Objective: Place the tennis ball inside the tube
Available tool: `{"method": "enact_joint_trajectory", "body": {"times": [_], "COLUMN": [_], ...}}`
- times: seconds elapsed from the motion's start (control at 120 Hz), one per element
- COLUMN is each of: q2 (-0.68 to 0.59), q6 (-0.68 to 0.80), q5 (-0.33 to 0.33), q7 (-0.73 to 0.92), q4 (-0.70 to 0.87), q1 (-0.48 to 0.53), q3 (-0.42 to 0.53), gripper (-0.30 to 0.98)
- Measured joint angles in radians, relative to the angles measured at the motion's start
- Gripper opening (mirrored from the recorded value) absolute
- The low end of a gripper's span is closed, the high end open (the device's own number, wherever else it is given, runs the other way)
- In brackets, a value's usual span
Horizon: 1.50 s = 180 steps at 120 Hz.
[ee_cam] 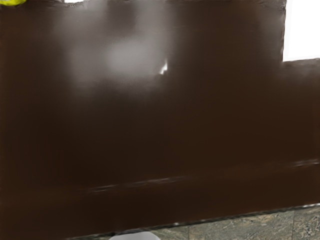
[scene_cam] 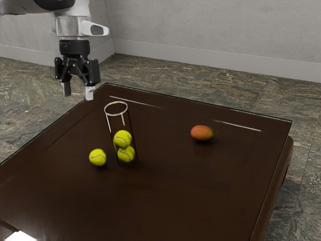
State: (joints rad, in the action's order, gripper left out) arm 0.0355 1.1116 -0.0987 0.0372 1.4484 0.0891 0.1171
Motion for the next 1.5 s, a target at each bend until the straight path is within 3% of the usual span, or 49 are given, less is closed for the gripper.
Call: {"method": "enact_joint_trajectory", "body": {"times": [0.117, 0.317, 0.442, 0.75, 0.85, 0.983, 1.158, 1.5], "q2": [-0.051, -0.432, -0.463, -0.155, -0.080, -0.025, 0.029, 0.146], "q6": [0.155, 0.467, 0.692, 1.297, 1.429, 1.524, 1.633, 1.723], "q5": [0.015, 0.052, 0.068, 0.072, 0.034, -0.009, -0.016, -0.063], "q7": [0.008, 0.017, 0.027, 0.155, 0.193, 0.226, 0.296, 0.404], "q4": [0.073, 0.710, 0.925, 0.958, 0.955, 0.955, 0.955, 0.930], "q1": [-0.035, -0.029, -0.026, -0.026, -0.021, -0.015, -0.016, -0.023], "q3": [-0.009, -0.112, -0.167, -0.220, -0.229, -0.229, -0.229, -0.228], "gripper": [0.69, 0.69, 0.69, 0.69, 0.69, 0.69, 0.69, 0.69]}}
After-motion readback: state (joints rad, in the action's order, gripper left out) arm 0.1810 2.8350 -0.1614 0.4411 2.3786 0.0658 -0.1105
